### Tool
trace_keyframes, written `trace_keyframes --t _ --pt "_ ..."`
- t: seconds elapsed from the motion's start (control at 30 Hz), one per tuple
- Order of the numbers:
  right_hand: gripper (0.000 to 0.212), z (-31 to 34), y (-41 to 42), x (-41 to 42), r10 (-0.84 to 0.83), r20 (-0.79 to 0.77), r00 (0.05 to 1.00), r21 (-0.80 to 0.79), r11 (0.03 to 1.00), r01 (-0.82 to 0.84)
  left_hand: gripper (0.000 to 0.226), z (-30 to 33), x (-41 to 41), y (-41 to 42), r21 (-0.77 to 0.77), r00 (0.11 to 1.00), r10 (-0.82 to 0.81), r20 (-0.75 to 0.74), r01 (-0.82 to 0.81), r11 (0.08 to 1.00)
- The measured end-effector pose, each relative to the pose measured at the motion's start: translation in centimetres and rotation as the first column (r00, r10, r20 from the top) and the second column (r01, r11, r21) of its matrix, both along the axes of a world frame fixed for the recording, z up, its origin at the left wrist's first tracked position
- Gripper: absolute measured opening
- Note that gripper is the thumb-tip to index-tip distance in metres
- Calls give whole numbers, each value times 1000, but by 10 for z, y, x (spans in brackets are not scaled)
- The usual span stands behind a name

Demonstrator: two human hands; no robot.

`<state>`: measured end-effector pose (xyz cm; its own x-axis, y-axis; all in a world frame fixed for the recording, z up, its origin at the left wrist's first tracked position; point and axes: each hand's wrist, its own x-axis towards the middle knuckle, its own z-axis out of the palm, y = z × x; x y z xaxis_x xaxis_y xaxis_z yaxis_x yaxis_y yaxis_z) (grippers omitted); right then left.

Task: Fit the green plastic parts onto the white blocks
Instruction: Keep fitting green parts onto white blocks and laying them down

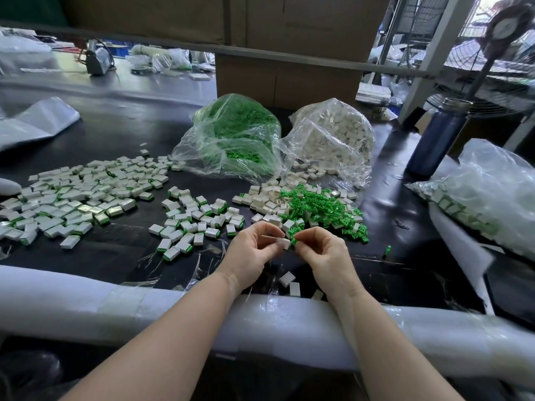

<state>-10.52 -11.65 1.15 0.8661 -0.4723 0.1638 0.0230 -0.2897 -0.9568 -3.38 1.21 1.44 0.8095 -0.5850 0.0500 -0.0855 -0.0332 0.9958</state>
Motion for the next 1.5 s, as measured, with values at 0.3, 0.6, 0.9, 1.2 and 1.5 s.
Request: trace_keyframes --t 0.3,0.6,0.9,1.2,1.5 --pt "23 -1 1 0 0 27 1000 -10 1000 0 10 0 0 -1 40 998 -59 31 58 998" --pt "18 2 2 -2 -40 50 998 -8 999 40 9 1 -1 -2 51 997 -63 33 61 997" --pt "24 2 2 -2 16 60 998 47 999 -19 8 0 0 -2 58 997 -64 42 62 996" --pt "21 -2 0 -1 26 38 999 46 999 -27 7 -2 1 -2 64 993 -93 71 88 994" --pt "22 -1 -1 -3 101 0 995 78 992 -101 11 -4 4 2 101 986 -151 68 143 984"
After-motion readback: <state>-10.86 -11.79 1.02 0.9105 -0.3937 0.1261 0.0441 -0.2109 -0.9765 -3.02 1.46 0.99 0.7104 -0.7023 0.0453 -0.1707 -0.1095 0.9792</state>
